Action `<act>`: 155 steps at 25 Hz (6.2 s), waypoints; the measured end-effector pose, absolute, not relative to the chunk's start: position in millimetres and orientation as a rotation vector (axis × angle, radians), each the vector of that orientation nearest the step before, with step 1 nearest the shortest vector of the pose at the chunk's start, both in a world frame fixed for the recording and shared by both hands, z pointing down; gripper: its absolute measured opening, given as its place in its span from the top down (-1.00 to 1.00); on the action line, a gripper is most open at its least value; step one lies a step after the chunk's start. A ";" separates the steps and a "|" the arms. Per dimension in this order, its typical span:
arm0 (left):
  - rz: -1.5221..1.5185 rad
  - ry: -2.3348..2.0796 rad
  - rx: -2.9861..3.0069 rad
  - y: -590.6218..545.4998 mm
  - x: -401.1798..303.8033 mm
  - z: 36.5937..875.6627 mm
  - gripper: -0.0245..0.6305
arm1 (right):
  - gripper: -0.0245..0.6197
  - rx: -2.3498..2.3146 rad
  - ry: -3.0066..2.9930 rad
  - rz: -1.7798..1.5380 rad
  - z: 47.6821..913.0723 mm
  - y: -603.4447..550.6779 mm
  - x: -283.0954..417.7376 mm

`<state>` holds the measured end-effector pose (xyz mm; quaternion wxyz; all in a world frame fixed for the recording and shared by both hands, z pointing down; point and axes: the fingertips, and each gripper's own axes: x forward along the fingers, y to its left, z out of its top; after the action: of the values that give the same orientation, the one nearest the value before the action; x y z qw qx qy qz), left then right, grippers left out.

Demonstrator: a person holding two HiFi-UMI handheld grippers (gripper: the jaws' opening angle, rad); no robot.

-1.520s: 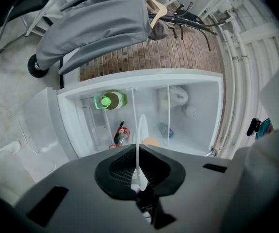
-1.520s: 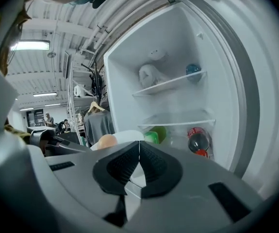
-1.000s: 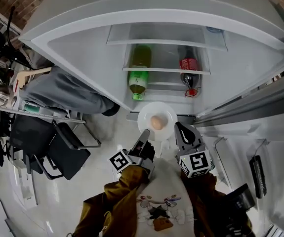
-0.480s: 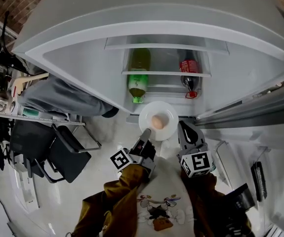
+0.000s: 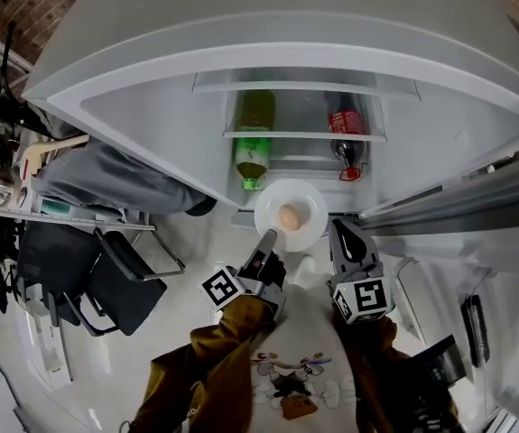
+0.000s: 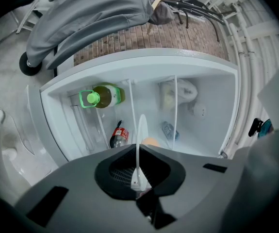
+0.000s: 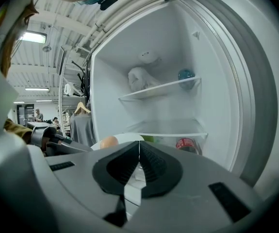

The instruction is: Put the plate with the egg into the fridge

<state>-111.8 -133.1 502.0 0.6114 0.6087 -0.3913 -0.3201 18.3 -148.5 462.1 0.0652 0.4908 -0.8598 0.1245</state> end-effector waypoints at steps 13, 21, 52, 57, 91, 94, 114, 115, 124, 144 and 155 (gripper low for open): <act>-0.795 -0.888 1.410 -157.2 -106.4 489.0 0.87 | 0.91 1.434 -2.614 0.238 454.3 -155.6 19.0; -0.808 -0.890 1.424 -180.2 -103.7 483.2 0.87 | 0.91 1.457 -2.608 0.239 452.1 -158.0 25.7; -0.731 -0.957 1.356 -239.1 -95.6 505.3 0.87 | 0.91 1.491 -2.593 0.256 452.5 -161.2 25.6; -0.753 -0.953 1.348 -246.0 -92.2 505.8 0.87 | 0.91 1.531 -2.571 0.253 459.5 -168.0 24.2; -0.700 -1.025 1.312 -286.6 -100.0 527.1 0.87 | 0.91 1.645 -2.448 0.062 464.2 -211.3 21.7; -0.696 -1.033 1.308 -291.0 -98.6 527.3 0.87 | 0.91 1.627 -2.455 0.062 465.4 -211.8 20.3; -0.741 -1.038 1.233 -317.5 -100.6 528.5 0.87 | 0.90 1.605 -2.459 0.077 465.6 -207.8 17.8; -0.745 -1.040 1.229 -319.3 -100.9 528.3 0.87 | 0.91 1.601 -2.460 0.071 465.5 -207.9 17.4; -0.741 -1.063 1.220 -332.6 -100.6 527.9 0.87 | 0.91 1.613 -2.462 0.063 464.9 -209.3 20.5; -0.731 -1.088 1.210 -350.0 -98.9 529.4 0.87 | 0.91 1.618 -2.466 0.104 464.3 -206.9 20.5; -0.762 -1.095 1.227 -352.8 -100.0 526.5 0.87 | 0.91 1.639 -2.466 0.128 464.5 -206.9 26.2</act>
<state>-100.0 -352.8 526.5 0.6167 0.5331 -0.4755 -0.3308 26.2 -206.9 464.5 0.0890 0.5508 -0.8288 0.0429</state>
